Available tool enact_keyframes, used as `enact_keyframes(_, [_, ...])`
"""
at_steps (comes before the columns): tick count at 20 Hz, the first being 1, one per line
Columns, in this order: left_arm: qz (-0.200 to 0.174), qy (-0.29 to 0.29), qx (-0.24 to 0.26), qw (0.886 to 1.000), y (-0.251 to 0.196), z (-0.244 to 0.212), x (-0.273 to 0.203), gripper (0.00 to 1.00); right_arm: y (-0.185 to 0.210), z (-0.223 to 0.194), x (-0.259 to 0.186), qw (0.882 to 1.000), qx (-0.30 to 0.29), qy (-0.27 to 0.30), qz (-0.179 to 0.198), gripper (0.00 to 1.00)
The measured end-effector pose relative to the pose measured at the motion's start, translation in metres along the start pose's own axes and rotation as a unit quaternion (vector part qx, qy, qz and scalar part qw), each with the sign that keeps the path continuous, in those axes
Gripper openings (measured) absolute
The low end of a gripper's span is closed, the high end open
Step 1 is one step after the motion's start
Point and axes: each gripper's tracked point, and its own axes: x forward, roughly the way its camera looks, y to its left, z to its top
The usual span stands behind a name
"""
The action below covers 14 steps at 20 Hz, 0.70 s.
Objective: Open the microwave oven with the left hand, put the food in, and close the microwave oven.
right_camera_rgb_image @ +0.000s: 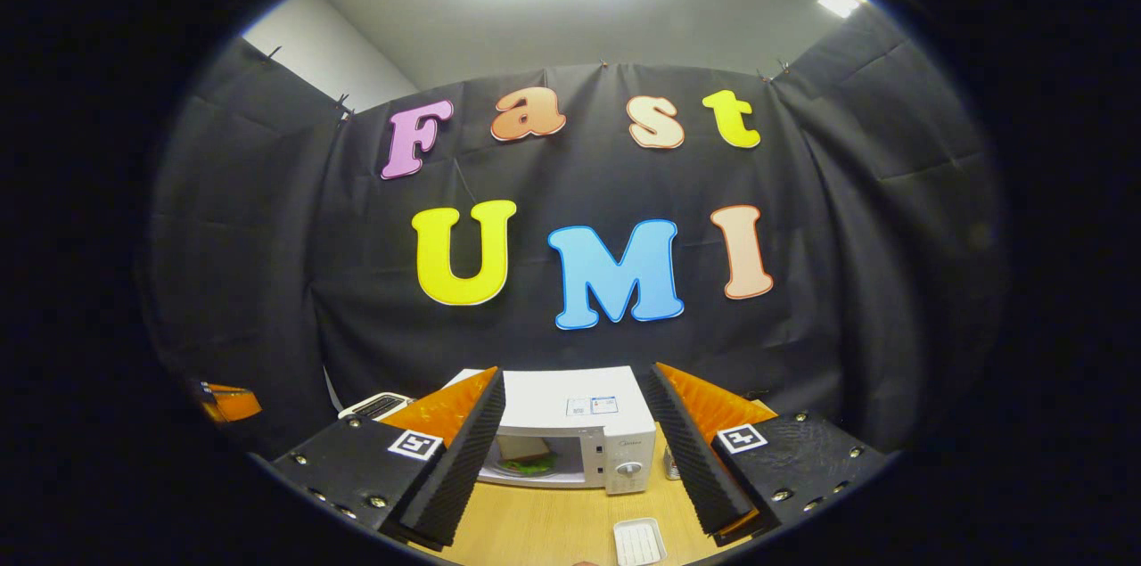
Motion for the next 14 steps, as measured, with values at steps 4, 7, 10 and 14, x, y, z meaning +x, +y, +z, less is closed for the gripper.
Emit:
enact_keyframes(4, [0.006, 0.084, -0.014, 0.996, 0.027, -0.075, -0.014, 0.07, -0.003, 0.003, 0.000, 1.000, -0.003, -0.003, -0.008, 0.96])
enact_keyframes(7, [0.001, 0.113, -0.019, 0.993, 0.027, -0.109, -0.022, 0.07, -0.003, 0.002, 0.003, 1.000, -0.004, 0.000, -0.013, 0.96])
enact_keyframes(10, [-0.010, 0.128, -0.025, 0.991, 0.019, -0.126, -0.026, 0.07, 0.000, -0.002, 0.005, 1.000, -0.003, 0.008, -0.012, 0.96])
enact_keyframes(14, [-0.027, 0.139, -0.035, 0.989, 0.012, -0.138, -0.025, 0.07, 0.001, -0.004, 0.001, 1.000, 0.001, 0.005, -0.017, 0.96])
